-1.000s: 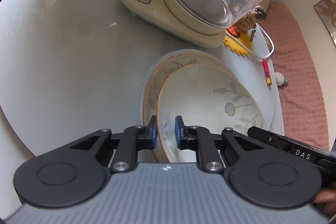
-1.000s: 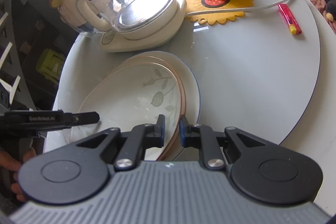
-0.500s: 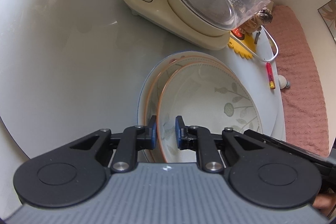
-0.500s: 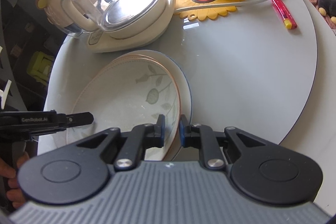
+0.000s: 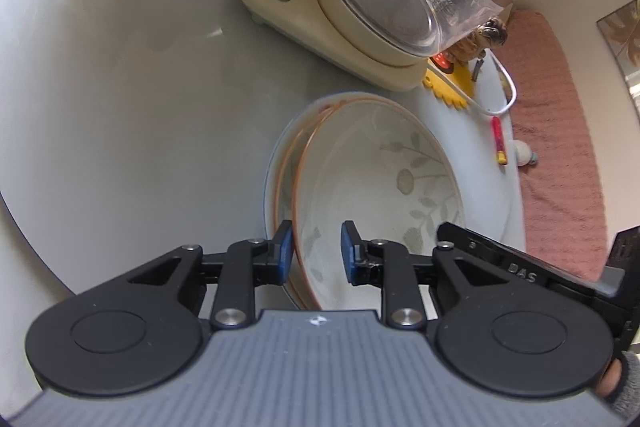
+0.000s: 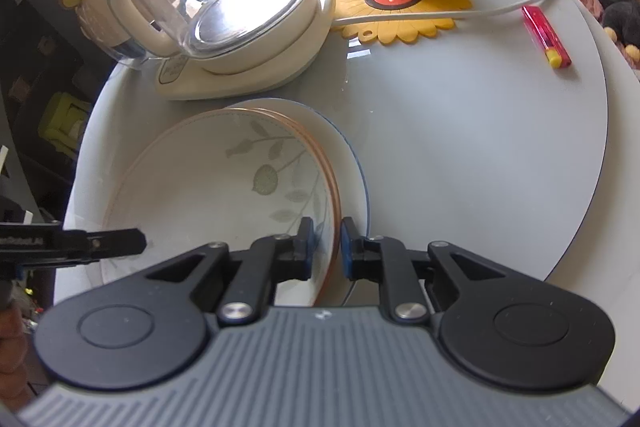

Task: Organize plates and bowls
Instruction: 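Open both grippers to release the plate rim, then raise both grippers away from the plate stack toward the white plastic bowl, then close both grippers on the rim of the white plastic bowl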

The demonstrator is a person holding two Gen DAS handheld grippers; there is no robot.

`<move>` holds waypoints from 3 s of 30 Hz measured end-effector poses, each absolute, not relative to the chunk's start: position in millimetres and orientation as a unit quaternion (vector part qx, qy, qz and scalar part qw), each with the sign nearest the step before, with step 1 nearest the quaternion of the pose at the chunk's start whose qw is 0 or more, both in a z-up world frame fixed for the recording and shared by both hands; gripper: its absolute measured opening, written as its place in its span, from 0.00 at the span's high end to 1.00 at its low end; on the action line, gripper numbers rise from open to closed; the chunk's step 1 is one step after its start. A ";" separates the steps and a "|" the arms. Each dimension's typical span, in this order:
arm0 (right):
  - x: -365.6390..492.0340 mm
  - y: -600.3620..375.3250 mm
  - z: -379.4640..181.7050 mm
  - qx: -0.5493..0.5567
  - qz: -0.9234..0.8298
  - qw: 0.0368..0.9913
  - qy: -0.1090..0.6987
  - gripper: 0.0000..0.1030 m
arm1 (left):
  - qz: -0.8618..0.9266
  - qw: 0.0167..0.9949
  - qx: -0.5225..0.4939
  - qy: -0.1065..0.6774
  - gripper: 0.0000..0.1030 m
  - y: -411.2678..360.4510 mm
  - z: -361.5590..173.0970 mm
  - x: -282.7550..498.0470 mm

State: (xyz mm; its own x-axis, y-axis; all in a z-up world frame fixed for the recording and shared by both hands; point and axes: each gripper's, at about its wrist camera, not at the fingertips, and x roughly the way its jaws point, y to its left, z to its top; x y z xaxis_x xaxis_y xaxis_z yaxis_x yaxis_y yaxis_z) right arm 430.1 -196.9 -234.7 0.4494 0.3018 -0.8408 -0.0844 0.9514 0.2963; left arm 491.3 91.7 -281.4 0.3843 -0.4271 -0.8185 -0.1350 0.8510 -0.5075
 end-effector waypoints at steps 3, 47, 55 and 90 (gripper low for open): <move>431.7 -192.5 -234.0 0.089 0.117 0.846 0.513 0.82 | -0.102 0.787 -0.274 0.543 0.66 95.2 -281.9 485.0; 349.6 -231.7 -71.7 0.104 0.195 0.899 0.378 0.80 | -0.045 0.897 -0.201 0.391 0.58 66.7 -77.1 352.7; 300.9 -216.8 -34.2 0.112 0.188 0.910 0.351 0.80 | -0.074 0.903 -0.191 0.378 0.58 79.1 -46.7 318.2; 219.2 -88.4 -168.3 0.037 0.236 0.832 0.500 0.79 | -0.049 0.855 -0.083 0.509 0.55 159.6 -209.4 250.2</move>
